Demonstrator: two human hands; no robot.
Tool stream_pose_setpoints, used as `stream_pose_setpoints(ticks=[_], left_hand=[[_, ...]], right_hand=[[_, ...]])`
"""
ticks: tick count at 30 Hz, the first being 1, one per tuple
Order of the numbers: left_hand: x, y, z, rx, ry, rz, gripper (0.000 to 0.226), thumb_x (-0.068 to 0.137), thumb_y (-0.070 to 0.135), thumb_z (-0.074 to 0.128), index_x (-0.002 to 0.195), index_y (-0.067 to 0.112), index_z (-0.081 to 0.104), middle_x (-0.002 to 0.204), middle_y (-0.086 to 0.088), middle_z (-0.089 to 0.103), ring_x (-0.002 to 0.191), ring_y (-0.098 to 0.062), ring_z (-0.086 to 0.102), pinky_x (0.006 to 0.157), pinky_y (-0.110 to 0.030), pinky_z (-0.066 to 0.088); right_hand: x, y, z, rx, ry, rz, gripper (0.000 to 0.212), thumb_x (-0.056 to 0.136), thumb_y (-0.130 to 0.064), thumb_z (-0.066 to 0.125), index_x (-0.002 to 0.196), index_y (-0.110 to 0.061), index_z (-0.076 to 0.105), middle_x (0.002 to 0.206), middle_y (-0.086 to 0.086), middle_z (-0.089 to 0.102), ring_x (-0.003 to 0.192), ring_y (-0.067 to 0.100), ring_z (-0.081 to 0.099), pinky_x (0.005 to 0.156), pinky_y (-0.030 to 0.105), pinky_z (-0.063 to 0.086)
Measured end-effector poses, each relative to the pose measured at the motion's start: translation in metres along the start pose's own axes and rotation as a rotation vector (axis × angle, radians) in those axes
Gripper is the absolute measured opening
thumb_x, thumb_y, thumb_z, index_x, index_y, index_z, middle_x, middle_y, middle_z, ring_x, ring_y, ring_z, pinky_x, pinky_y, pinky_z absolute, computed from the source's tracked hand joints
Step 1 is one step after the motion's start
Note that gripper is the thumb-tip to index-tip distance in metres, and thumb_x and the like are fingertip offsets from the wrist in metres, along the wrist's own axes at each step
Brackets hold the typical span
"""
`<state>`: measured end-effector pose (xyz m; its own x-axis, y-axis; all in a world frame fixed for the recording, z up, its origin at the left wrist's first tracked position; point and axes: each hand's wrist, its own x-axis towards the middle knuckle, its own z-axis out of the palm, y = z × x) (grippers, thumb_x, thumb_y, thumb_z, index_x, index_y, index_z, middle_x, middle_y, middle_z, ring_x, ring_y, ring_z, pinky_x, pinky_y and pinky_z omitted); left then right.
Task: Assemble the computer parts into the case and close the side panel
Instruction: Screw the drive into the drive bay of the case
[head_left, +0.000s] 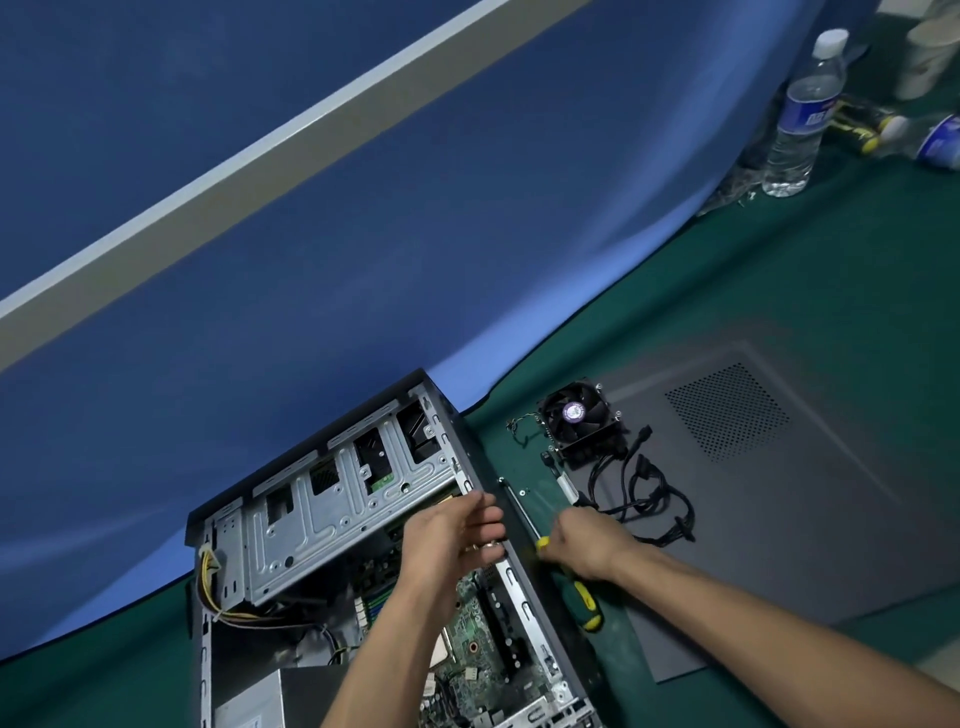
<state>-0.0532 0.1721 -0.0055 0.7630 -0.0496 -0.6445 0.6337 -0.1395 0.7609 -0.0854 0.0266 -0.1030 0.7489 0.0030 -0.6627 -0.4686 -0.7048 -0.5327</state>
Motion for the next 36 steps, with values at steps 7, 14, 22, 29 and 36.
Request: stream_pose_setpoints(ticks=[7,14,22,29,36], left_hand=[[-0.004,0.001,0.003,0.039,0.026,0.023,0.02,0.091,0.013,0.058,0.09,-0.005,0.068,0.068,-0.009,0.066,0.055,-0.015,0.06,0.05,-0.026,0.052],[-0.009,0.001,0.007,0.027,0.041,0.047,0.019,0.092,0.009,0.057,0.088,-0.005,0.069,0.066,-0.009,0.065,0.054,-0.016,0.058,0.05,-0.026,0.053],[-0.003,0.013,-0.001,-0.088,0.111,0.041,0.017,0.092,0.012,0.056,0.089,-0.001,0.067,0.071,-0.008,0.068,0.059,-0.018,0.063,0.047,-0.025,0.052],[0.002,0.041,-0.015,-0.356,0.213,0.036,0.012,0.093,0.011,0.055,0.089,0.003,0.063,0.09,-0.011,0.066,0.076,-0.021,0.062,0.051,-0.025,0.057],[-0.004,0.06,-0.036,-0.762,0.222,-0.054,0.02,0.098,0.014,0.046,0.088,0.001,0.058,0.12,-0.015,0.059,0.118,-0.029,0.056,0.096,-0.041,0.045]], right_hand=[[0.01,-0.007,0.013,0.037,-0.09,0.134,0.016,0.093,-0.015,0.048,0.104,-0.008,0.057,0.103,0.011,0.06,0.094,0.023,0.059,0.058,0.025,0.045],[0.012,-0.003,0.023,0.096,0.0,0.142,0.03,0.091,-0.027,0.058,0.066,-0.016,0.045,0.077,0.001,0.053,0.071,0.017,0.052,0.06,0.025,0.039],[-0.009,0.006,0.002,0.318,0.113,-0.102,0.015,0.084,-0.029,0.061,0.085,-0.019,0.051,0.073,-0.003,0.053,0.067,0.013,0.047,0.063,0.029,0.038],[-0.042,-0.023,-0.04,0.389,0.29,-0.409,0.009,0.092,-0.045,0.052,0.093,-0.037,0.056,0.079,-0.006,0.062,0.063,0.008,0.064,0.066,0.033,0.05],[-0.055,-0.051,-0.062,0.268,0.376,-0.554,0.016,0.085,-0.04,0.062,0.1,-0.037,0.066,0.09,-0.019,0.063,0.082,0.003,0.057,0.072,0.024,0.044]])
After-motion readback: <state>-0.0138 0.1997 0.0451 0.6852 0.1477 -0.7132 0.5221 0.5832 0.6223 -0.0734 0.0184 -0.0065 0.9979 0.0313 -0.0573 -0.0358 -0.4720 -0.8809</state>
